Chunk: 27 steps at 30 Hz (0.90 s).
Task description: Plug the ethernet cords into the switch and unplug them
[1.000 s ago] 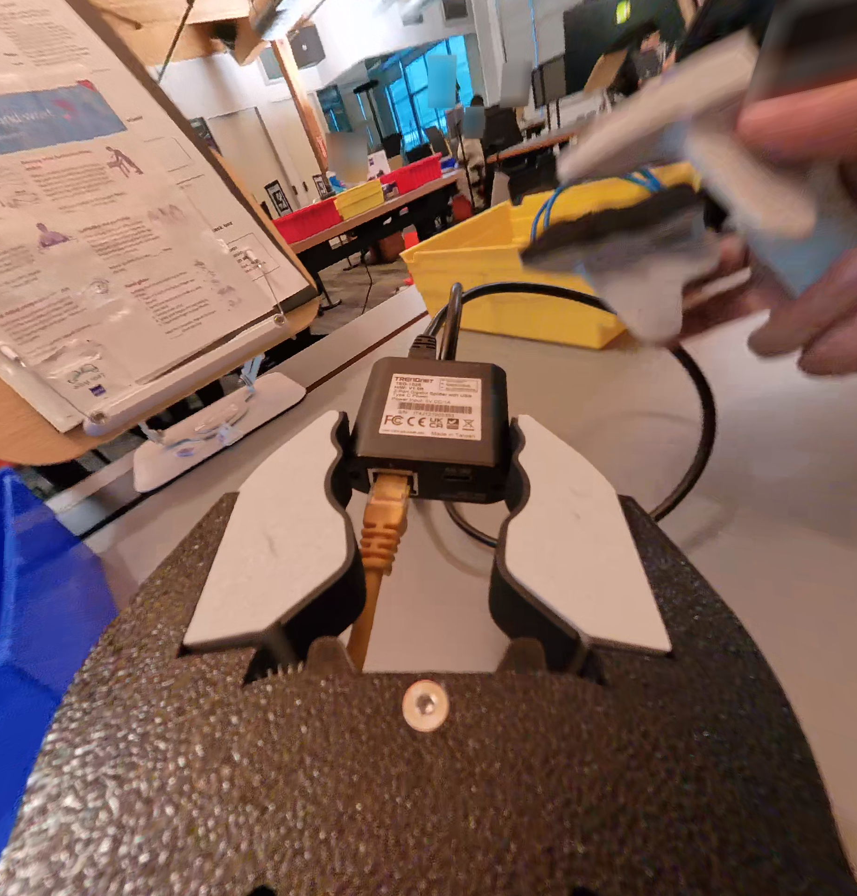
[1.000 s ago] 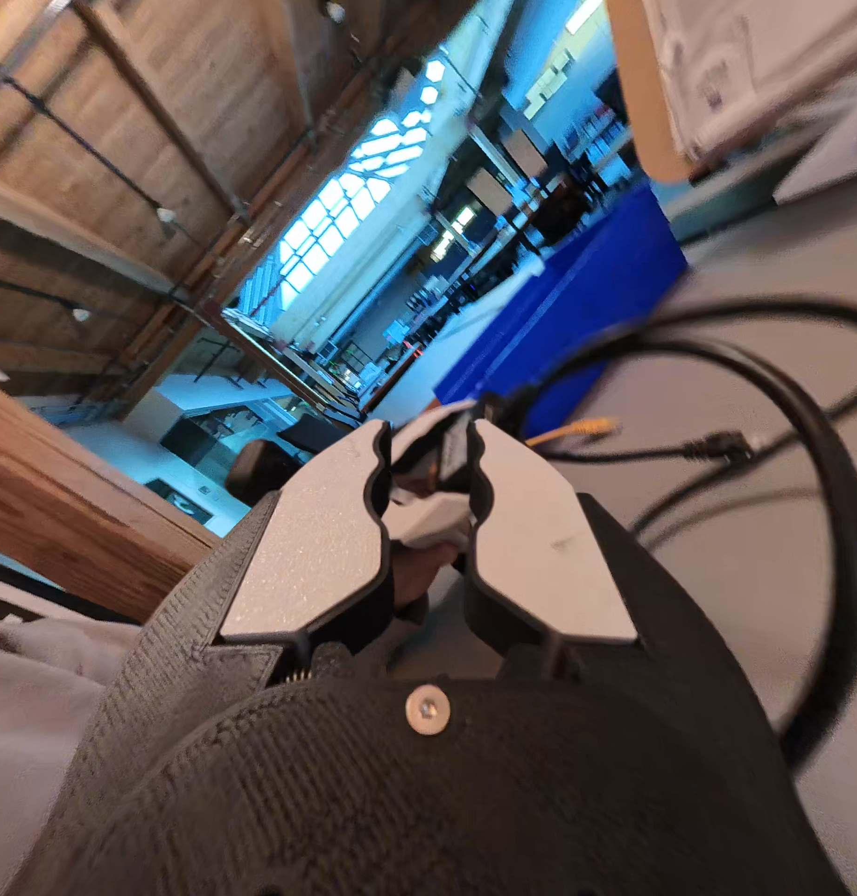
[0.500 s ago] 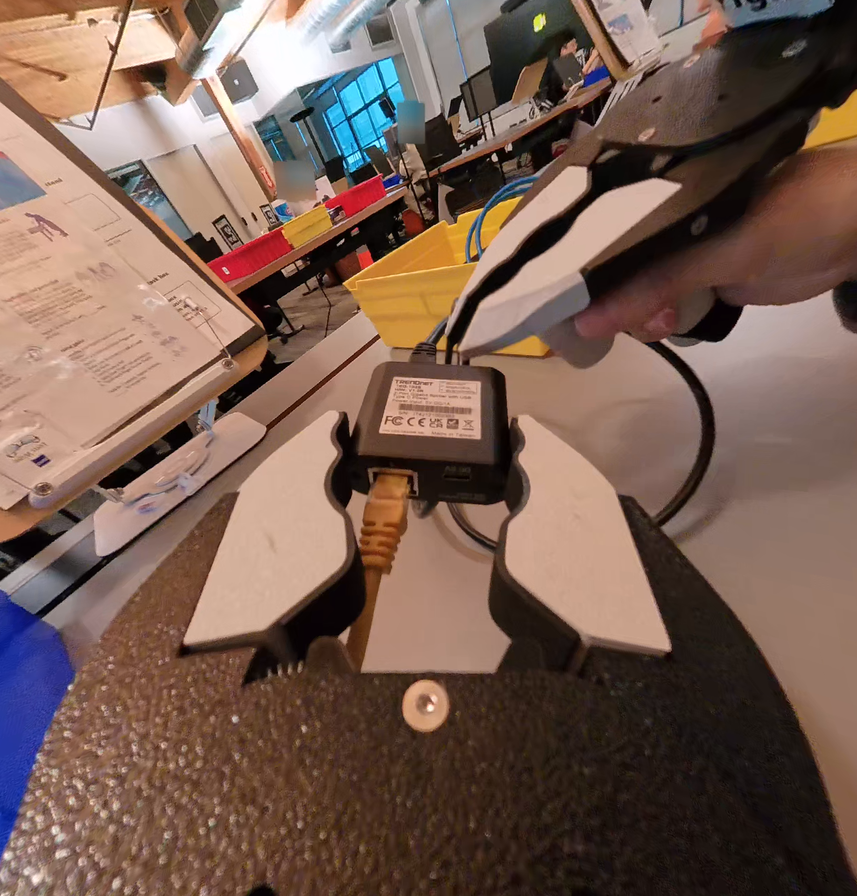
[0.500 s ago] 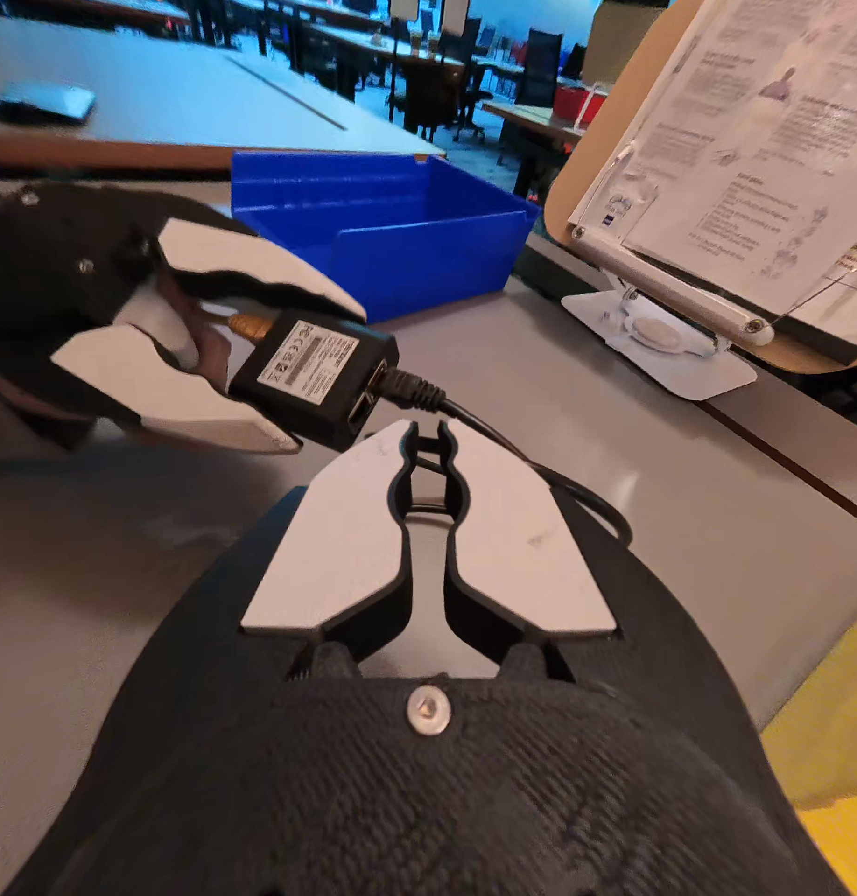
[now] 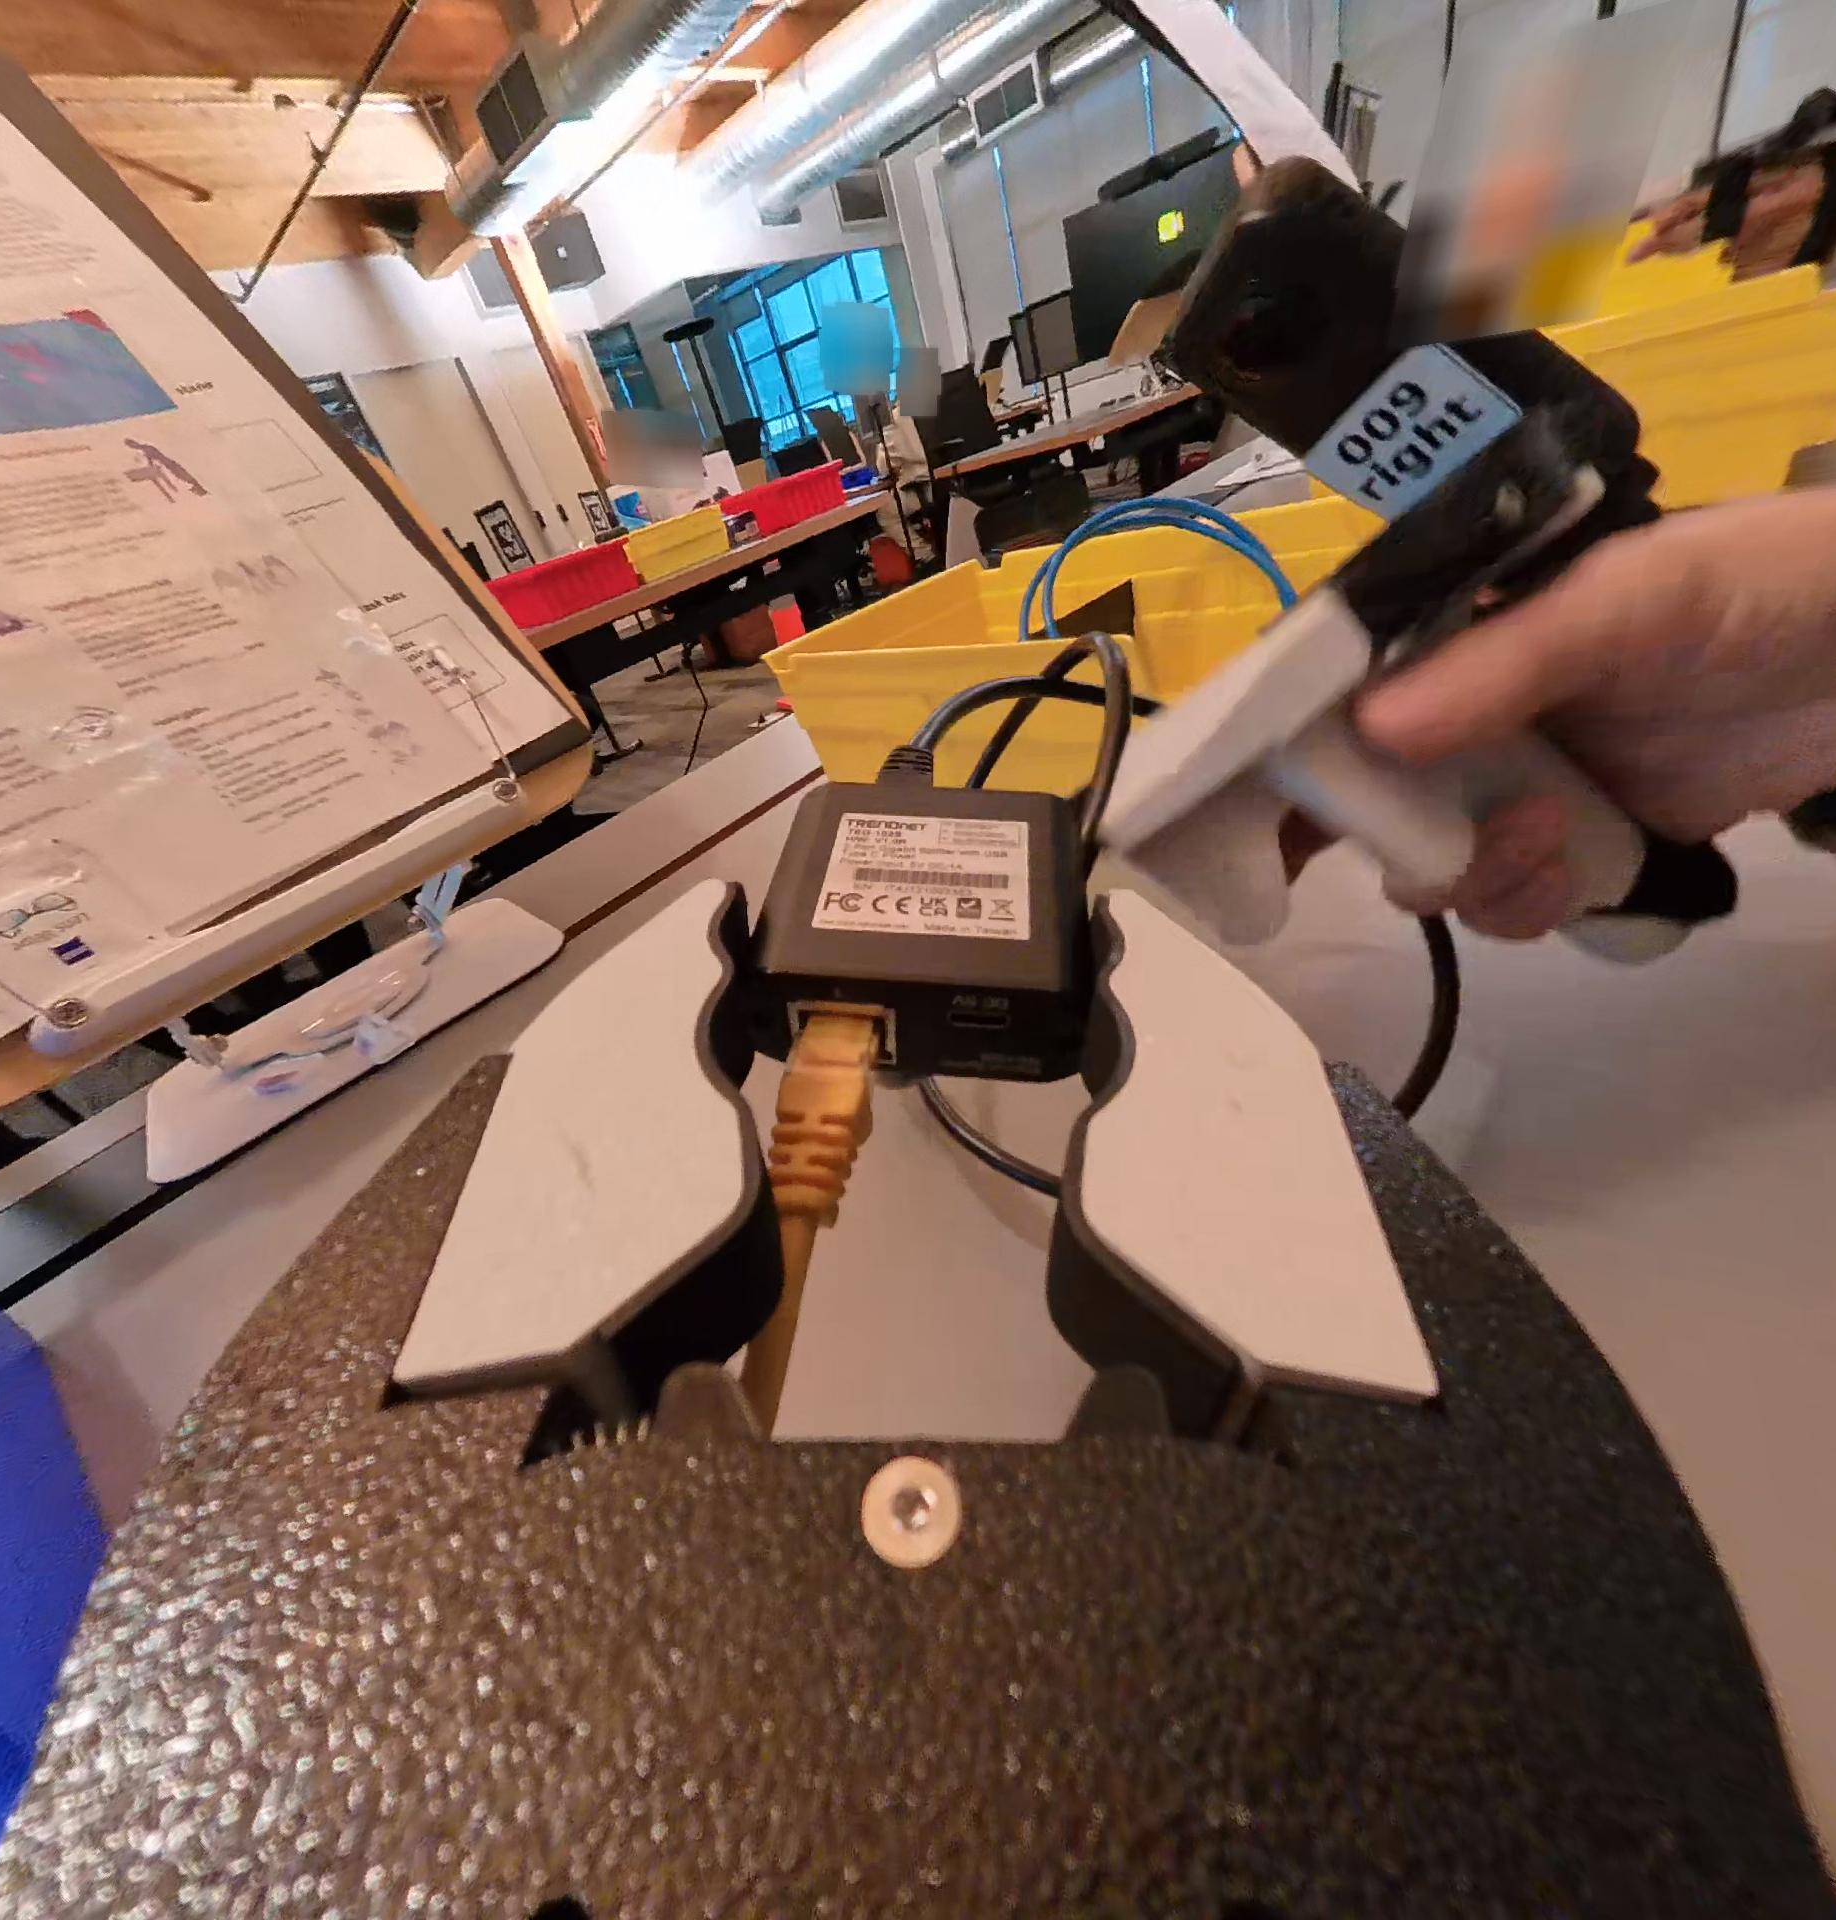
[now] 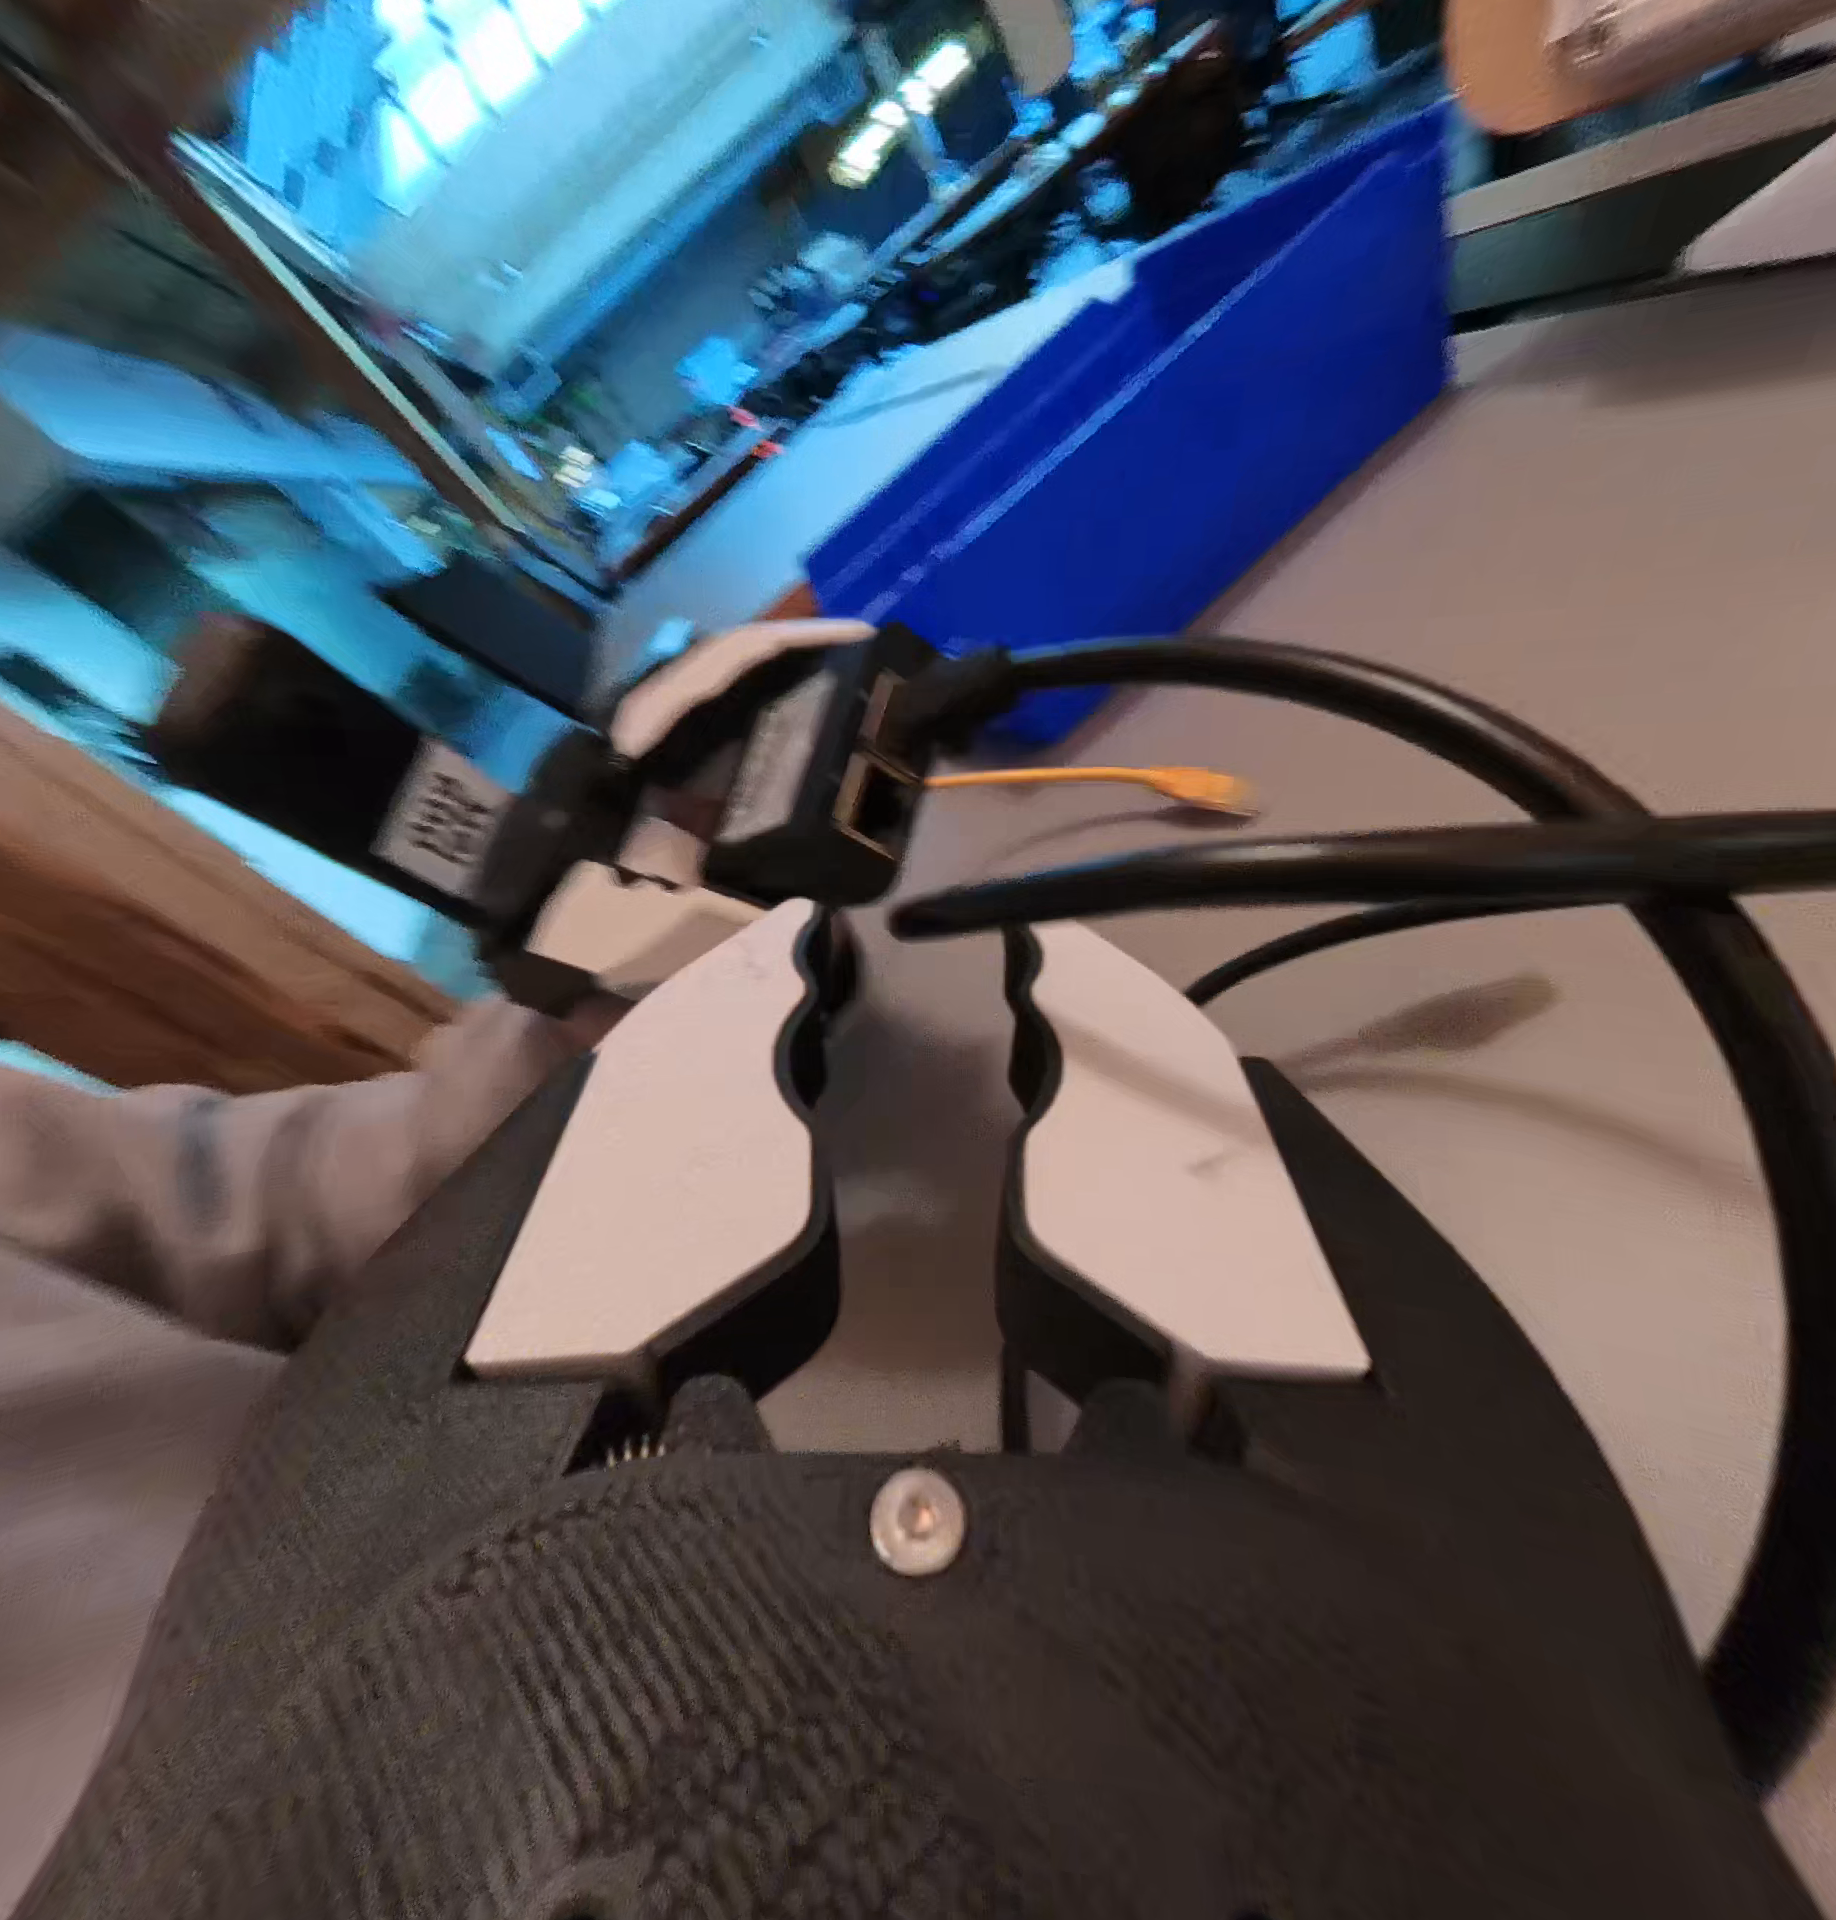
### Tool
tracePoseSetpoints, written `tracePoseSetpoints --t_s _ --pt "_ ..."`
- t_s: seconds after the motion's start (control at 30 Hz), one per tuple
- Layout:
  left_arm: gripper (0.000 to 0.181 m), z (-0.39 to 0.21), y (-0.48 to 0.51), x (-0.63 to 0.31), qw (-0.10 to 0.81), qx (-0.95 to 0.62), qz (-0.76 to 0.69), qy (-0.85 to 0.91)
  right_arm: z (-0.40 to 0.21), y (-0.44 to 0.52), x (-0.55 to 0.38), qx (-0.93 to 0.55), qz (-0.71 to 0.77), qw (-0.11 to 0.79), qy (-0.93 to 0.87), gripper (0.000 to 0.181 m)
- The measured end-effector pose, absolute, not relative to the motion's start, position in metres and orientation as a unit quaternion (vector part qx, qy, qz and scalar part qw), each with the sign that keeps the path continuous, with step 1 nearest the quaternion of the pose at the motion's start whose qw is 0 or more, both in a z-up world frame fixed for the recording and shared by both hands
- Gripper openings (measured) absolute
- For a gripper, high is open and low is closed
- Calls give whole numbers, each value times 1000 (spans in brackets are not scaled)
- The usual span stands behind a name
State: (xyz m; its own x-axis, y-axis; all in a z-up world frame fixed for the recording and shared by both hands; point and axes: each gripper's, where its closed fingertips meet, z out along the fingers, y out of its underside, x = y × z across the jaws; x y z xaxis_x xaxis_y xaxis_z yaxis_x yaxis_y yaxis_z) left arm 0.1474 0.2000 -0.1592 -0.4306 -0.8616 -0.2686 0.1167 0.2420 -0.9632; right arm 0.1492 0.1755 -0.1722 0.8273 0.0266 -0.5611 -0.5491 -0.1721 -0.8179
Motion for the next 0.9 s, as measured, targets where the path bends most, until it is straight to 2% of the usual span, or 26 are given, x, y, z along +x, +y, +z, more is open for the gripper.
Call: tracePoseSetpoints --t_s 0.03,0.13,0.17,0.2,0.23,0.3,0.37,0.47,0.5,0.57,0.63,0.7,0.77,0.9 --pt "61 -160 200 146 446 -283 -546 650 -161 172 147 -708 271 626 182 35" --pt "61 -162 201 148 448 -289 -544 648 -129 158 130 -662 367 635 152 32" --pt "61 -162 201 148 447 -288 -544 649 -128 153 117 -677 396 607 129 37" --pt "61 -163 200 149 448 -289 -541 650 -135 144 102 -712 408 562 99 34" --pt "61 -163 201 149 450 -293 -536 651 -148 132 93 -759 392 516 68 28" --pt "61 -161 202 150 455 -296 -534 649 -175 114 114 -836 276 465 88 31" --pt "61 -161 207 151 463 -305 -519 651 -180 95 138 -857 222 444 135 27" --pt "61 -158 214 152 468 -313 -521 642 -174 72 159 -870 151 442 159 30" --pt "61 -157 214 152 468 -315 -524 638 -170 68 168 -870 119 449 166 34" --pt "61 -157 213 152 471 -315 -523 637 -137 79 176 -820 99 536 172 41" --pt "61 -158 209 152 476 -311 -517 639 -85 99 163 -712 173 661 161 30" --pt "61 -161 203 152 482 -300 -506 650 -59 115 156 -613 233 731 187 20" --pt "61 -163 198 152 492 -287 -492 658 -61 133 157 -567 261 750 219 29" --pt "61 -164 190 150 501 -271 -479 668 -102 156 165 -553 287 722 300 16"
